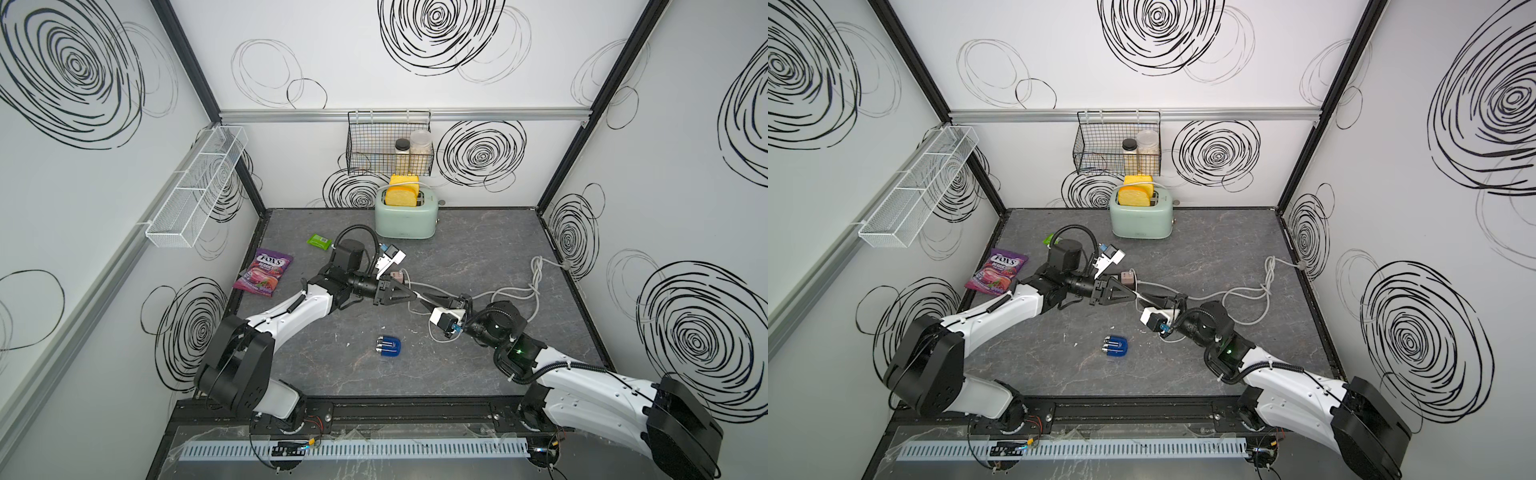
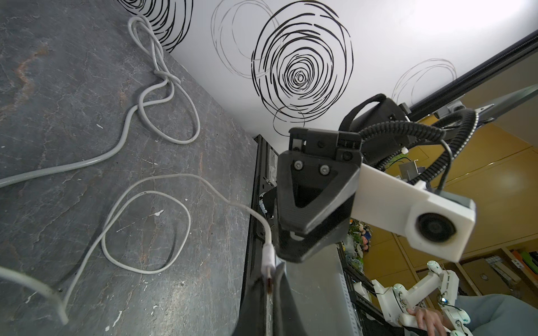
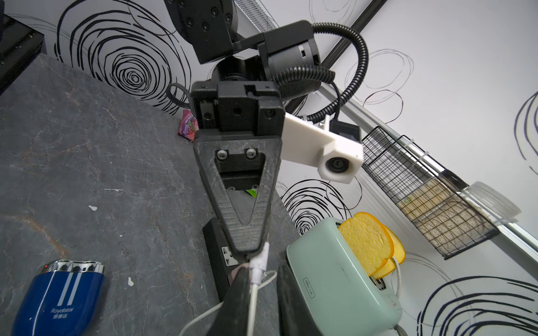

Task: Charge the electric shaver
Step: Pick up the charging cable from the center of the board.

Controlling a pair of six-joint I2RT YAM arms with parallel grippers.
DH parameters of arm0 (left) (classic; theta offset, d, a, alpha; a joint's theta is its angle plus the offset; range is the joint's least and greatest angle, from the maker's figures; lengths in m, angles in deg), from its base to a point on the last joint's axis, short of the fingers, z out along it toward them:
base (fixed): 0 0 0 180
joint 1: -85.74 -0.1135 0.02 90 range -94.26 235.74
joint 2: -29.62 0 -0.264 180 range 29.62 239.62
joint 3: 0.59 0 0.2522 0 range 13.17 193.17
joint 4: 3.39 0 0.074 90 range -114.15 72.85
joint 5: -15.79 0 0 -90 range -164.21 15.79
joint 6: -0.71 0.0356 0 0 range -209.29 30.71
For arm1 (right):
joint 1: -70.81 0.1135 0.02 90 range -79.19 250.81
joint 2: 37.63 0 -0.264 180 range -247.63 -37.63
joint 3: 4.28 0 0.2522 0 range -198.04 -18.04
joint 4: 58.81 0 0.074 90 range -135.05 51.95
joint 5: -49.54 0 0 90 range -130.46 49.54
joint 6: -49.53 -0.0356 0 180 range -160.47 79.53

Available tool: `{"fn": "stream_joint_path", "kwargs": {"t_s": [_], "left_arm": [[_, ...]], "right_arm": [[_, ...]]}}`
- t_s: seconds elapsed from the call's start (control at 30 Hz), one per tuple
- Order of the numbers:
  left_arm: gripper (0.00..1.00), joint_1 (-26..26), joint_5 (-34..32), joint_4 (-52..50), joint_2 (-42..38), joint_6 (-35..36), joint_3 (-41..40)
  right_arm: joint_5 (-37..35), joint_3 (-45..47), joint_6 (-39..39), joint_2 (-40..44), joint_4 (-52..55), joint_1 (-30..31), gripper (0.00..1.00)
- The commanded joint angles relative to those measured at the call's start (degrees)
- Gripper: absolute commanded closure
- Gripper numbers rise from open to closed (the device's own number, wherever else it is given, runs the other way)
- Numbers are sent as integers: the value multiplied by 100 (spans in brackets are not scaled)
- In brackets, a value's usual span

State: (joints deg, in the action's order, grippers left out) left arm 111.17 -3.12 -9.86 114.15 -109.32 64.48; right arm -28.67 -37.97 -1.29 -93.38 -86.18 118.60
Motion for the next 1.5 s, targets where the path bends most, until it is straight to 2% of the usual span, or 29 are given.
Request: {"fn": "stream_joint_path", "kwargs": {"t_s": [0.0, 0.23, 0.53, 1.23, 1.37, 1.47], "left_arm": [[100, -12, 201, 81, 17, -18, 160], [100, 3, 211, 93, -7, -12, 149], [100, 75, 225, 89, 10, 4, 107], [100, 146, 247, 70, 63, 17, 116], [100, 164, 247, 71, 83, 8, 127], [100, 175, 482, 54, 82, 8, 109]], "right_arm": [[109, 14, -12, -76, -254, -22, 79], [51, -12, -60, -190, -230, -22, 79], [-14, -11, -112, -217, -299, -26, 85], [139, -132, -68, -449, -341, -15, 87], [139, -137, -51, -501, -409, 2, 89], [146, -143, -55, -534, -441, 20, 93]]}}
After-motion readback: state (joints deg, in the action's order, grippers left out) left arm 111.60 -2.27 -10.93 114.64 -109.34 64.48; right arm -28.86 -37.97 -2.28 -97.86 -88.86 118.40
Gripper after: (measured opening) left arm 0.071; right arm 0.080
